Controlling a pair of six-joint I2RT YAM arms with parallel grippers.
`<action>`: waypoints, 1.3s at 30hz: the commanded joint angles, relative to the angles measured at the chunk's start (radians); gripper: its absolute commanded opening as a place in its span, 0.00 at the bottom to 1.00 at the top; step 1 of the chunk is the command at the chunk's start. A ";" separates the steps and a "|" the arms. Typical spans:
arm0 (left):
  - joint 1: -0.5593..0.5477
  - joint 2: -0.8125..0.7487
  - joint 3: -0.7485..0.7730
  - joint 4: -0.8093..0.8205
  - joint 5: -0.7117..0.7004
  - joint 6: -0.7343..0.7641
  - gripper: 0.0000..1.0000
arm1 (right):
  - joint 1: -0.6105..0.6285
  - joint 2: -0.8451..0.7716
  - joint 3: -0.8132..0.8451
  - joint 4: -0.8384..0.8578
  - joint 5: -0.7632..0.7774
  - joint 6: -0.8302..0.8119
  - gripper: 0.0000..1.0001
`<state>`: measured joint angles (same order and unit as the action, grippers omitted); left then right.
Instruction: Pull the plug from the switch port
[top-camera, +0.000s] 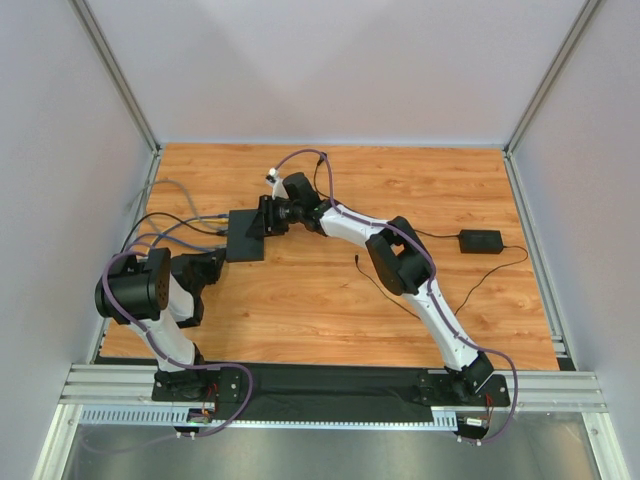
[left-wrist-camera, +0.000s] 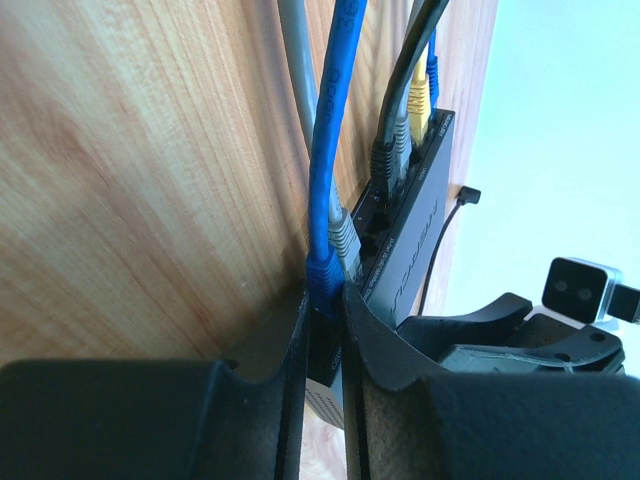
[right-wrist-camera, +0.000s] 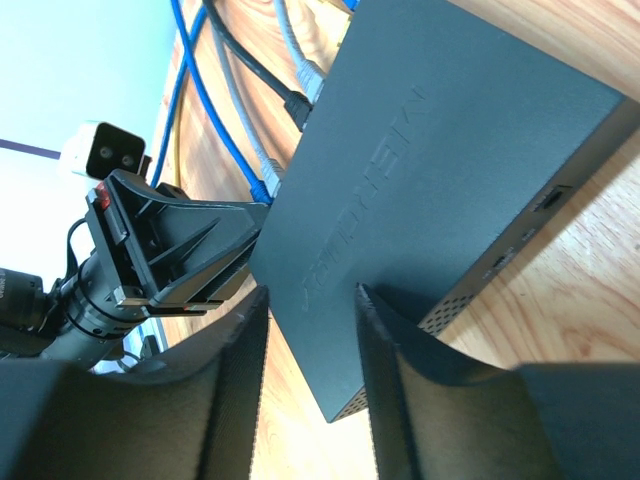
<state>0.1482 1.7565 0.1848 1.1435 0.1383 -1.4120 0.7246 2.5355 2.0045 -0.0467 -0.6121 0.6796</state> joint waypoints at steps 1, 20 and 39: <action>0.007 0.032 -0.021 -0.030 -0.022 0.056 0.13 | -0.004 0.034 0.043 -0.050 0.038 -0.017 0.39; 0.007 -0.043 0.015 -0.166 0.014 0.159 0.00 | 0.033 0.066 0.266 -0.323 0.117 -0.213 0.35; 0.007 -0.069 0.024 -0.211 0.021 0.183 0.00 | 0.096 0.135 0.346 -0.420 0.202 -0.256 0.27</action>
<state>0.1532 1.6897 0.2104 1.0298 0.1635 -1.3102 0.8177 2.6320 2.3241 -0.4156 -0.4465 0.4271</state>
